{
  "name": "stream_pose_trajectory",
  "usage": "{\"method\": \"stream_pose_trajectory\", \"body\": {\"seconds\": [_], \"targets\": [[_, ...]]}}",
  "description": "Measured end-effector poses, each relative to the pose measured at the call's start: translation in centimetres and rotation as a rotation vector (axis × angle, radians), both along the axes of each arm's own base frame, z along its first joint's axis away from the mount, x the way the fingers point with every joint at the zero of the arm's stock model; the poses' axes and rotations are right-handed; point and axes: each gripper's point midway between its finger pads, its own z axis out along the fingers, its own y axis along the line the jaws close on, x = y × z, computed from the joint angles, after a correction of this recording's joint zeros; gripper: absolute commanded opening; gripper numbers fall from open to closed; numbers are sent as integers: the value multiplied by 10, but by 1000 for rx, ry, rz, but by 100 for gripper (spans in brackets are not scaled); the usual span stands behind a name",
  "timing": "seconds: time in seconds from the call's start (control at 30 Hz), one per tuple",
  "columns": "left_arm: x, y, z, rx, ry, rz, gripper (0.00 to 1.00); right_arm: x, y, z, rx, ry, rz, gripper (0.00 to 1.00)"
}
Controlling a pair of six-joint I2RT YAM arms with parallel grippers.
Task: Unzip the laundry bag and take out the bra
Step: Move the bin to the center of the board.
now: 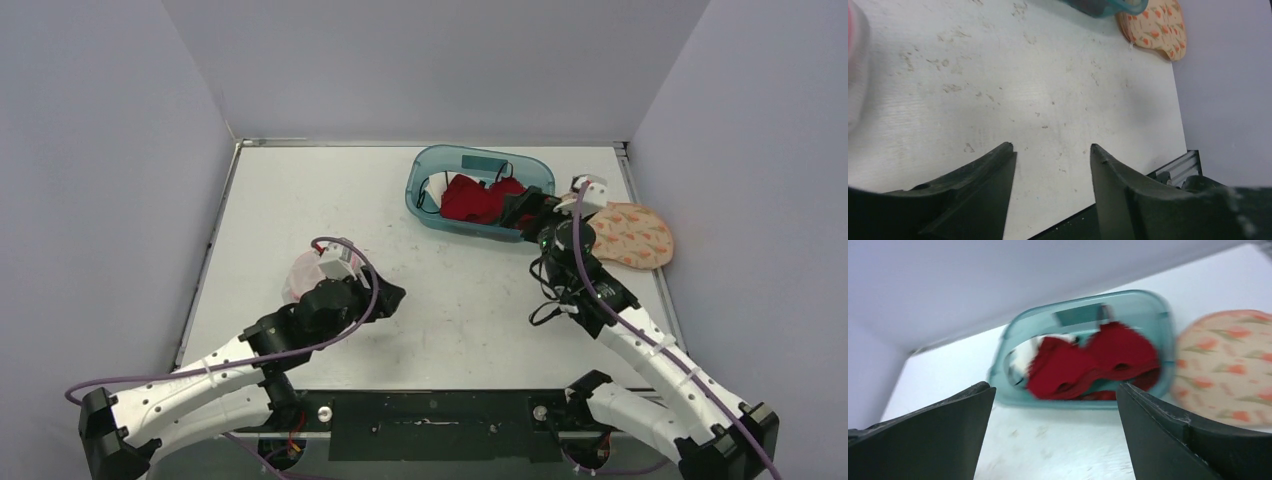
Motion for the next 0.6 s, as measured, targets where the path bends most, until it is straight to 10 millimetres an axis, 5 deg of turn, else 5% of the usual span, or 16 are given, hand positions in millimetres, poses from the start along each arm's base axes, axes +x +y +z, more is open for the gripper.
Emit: {"method": "stream_pose_trajectory", "body": {"seconds": [0.13, 0.23, 0.33, 0.47, 0.6], "targets": [[8, 32, 21, 44, -63, 114, 78, -40, 85, 19, -29, -80, 316, 97], [14, 63, 22, 96, -93, 229, 80, -64, 129, -8, -56, -50, 484, 97], [18, 88, 18, 159, -102, 314, 80, -75, 148, -57, -101, 32, 556, 98], [24, 115, 1, 273, -77, 405, 80, -82, 147, -122, -156, 172, 577, 98], [30, 141, -17, 377, -22, 486, 80, -79, 151, -126, -122, 180, 574, 100]]}}
